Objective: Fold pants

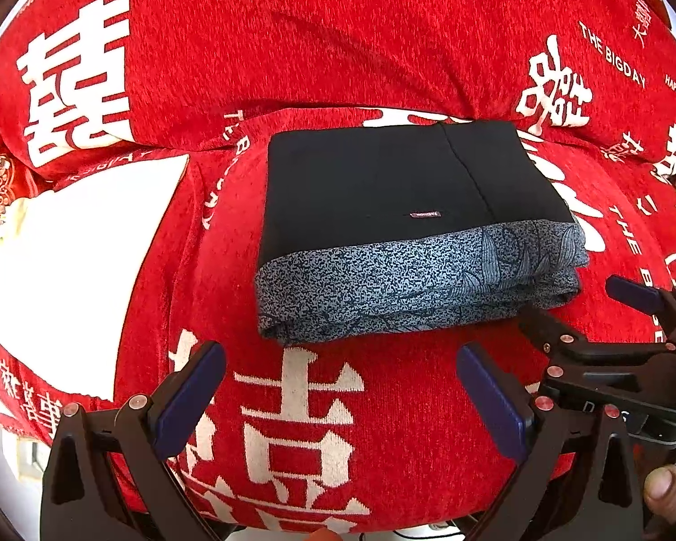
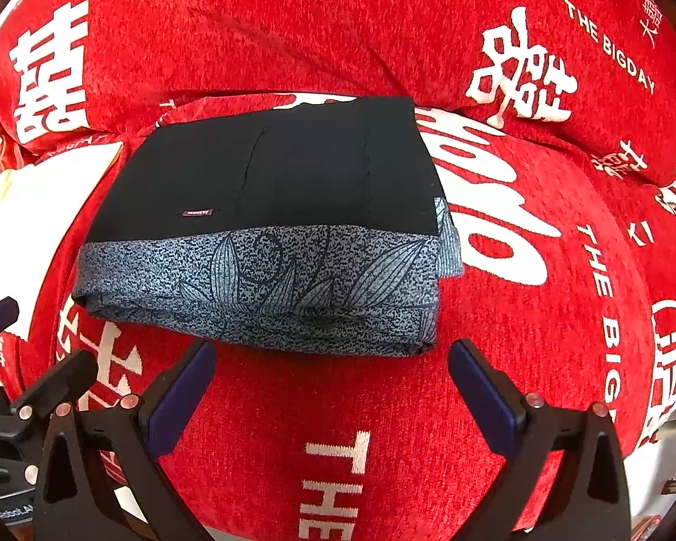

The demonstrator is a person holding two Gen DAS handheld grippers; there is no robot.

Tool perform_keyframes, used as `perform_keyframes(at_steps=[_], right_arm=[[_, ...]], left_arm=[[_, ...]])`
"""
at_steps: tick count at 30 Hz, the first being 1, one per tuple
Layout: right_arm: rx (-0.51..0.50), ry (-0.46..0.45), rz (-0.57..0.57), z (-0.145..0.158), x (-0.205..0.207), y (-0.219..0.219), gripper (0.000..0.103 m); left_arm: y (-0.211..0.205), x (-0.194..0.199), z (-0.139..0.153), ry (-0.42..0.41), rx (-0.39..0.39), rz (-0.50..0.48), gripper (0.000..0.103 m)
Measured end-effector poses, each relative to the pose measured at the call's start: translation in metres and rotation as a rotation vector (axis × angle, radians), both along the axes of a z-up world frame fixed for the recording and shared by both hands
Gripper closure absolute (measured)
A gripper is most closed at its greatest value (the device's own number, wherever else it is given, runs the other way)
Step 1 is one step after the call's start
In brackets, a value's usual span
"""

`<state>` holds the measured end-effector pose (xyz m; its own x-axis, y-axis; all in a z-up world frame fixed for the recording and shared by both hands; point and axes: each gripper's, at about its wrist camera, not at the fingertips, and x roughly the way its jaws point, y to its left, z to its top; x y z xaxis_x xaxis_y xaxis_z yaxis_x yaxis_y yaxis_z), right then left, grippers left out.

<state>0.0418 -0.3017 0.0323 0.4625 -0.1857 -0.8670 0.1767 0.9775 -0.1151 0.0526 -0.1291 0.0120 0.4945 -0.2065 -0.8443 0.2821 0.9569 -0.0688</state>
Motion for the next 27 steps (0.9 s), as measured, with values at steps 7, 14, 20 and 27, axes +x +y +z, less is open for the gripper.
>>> perform_keyframes(at_steps=[7, 14, 20, 27], right_arm=[[-0.006, 0.004, -0.001, -0.0010, 0.0006, 0.0004, 0.000], [-0.012, 0.013, 0.002, -0.0028, 0.0018, 0.0034, 0.000], [-0.020, 0.011, 0.003, -0.0010, 0.0024, 0.0028, 0.000], [-0.029, 0.011, 0.007, 0.0004, 0.0032, 0.0044, 0.000]], left_arm=[[0.0028, 0.0037, -0.0041, 0.019, -0.009, 0.006, 0.000], [0.0036, 0.0035, -0.0049, 0.020, -0.013, 0.007, 0.000], [0.0043, 0.0044, -0.0041, 0.022, -0.017, 0.005, 0.000], [0.0049, 0.0049, -0.0034, 0.022, -0.021, 0.001, 0.000]])
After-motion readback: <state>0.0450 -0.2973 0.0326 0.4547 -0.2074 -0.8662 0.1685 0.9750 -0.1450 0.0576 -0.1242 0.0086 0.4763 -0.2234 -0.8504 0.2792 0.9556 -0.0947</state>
